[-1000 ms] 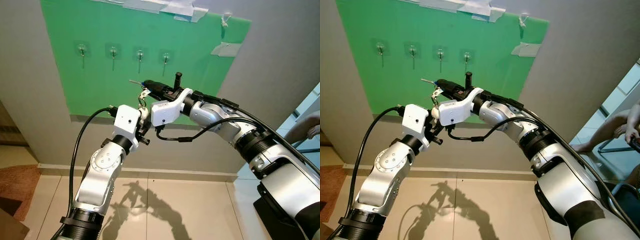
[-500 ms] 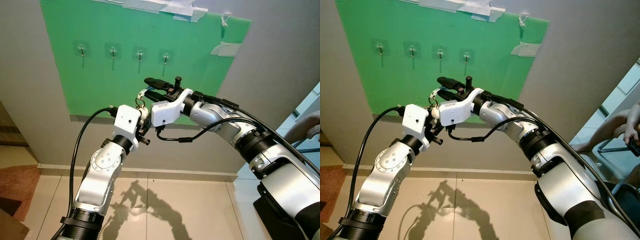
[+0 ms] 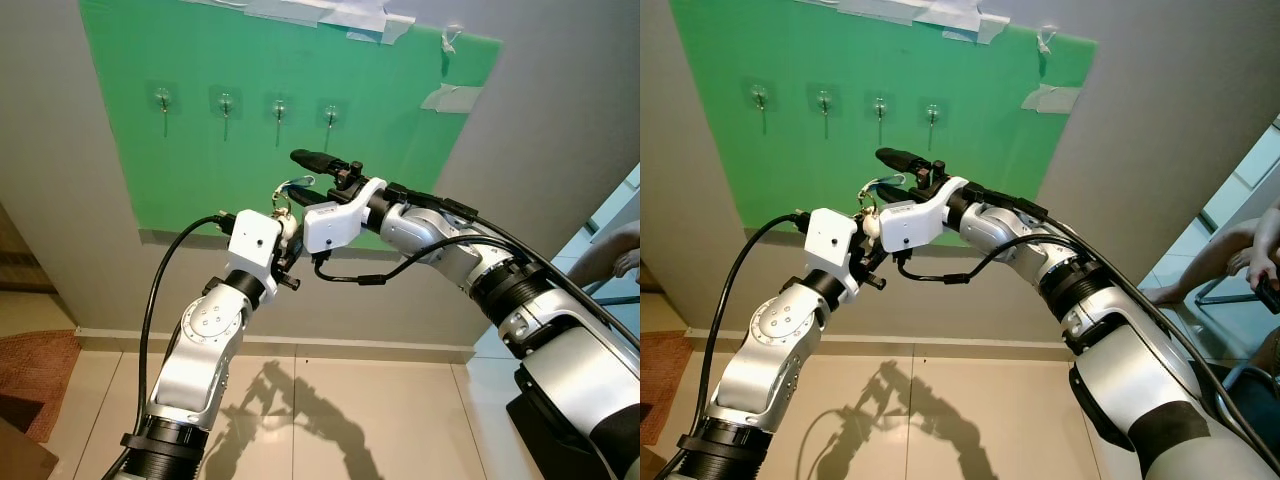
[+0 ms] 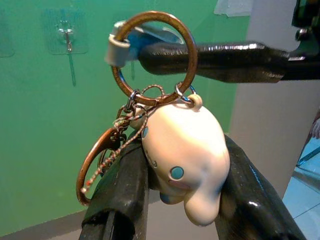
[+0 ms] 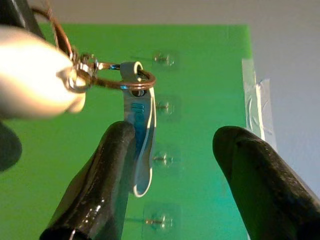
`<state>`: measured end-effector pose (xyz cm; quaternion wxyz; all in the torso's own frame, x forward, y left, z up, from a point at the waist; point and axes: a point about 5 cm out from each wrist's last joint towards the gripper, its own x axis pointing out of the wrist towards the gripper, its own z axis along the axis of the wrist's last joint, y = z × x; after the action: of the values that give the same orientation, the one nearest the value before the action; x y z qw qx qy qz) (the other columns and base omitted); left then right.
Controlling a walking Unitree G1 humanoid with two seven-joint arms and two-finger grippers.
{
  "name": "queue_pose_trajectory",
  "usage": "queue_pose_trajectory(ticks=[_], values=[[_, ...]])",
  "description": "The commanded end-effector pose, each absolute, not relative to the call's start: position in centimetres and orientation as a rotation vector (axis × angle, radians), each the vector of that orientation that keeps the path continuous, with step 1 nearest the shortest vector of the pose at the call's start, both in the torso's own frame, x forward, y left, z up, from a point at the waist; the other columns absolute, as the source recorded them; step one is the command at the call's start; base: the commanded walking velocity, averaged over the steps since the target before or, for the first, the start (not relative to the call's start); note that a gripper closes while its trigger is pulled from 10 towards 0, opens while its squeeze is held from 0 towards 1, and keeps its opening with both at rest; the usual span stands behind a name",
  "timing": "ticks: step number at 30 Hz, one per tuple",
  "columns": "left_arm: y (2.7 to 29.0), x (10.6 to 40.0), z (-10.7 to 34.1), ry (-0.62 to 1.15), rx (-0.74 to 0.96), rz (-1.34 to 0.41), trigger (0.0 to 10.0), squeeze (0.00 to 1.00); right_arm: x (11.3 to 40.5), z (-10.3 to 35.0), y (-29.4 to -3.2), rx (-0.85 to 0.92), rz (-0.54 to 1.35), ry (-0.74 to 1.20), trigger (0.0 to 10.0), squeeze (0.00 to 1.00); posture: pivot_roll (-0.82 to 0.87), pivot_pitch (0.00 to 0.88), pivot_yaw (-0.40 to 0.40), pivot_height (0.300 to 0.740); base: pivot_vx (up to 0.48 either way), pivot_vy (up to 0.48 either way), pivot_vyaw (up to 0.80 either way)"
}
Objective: Hang keys on a hook
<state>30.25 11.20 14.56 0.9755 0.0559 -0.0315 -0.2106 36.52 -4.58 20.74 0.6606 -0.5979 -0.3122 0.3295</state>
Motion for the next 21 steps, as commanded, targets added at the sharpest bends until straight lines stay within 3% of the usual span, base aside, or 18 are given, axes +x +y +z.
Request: queue_pose_trajectory(ticks=[1, 21], values=[[10.86, 30.26, 14.85, -0.078, 0.096, -0.432, 0.0, 0.00, 37.05, 21.26, -5.14, -1.380, 0.721, -0.684, 10.0, 0.00, 0.03, 0.006, -0.104, 0.740, 0.000, 0.000, 0.00], [10.97, 30.26, 14.88, -0.076, 0.103, -0.437, 0.0, 0.00, 37.00, 21.08, -5.88, -1.365, 0.713, -0.665, 10.0, 0.00, 0.03, 0.011, -0.097, 0.740, 0.000, 0.000, 0.00]])
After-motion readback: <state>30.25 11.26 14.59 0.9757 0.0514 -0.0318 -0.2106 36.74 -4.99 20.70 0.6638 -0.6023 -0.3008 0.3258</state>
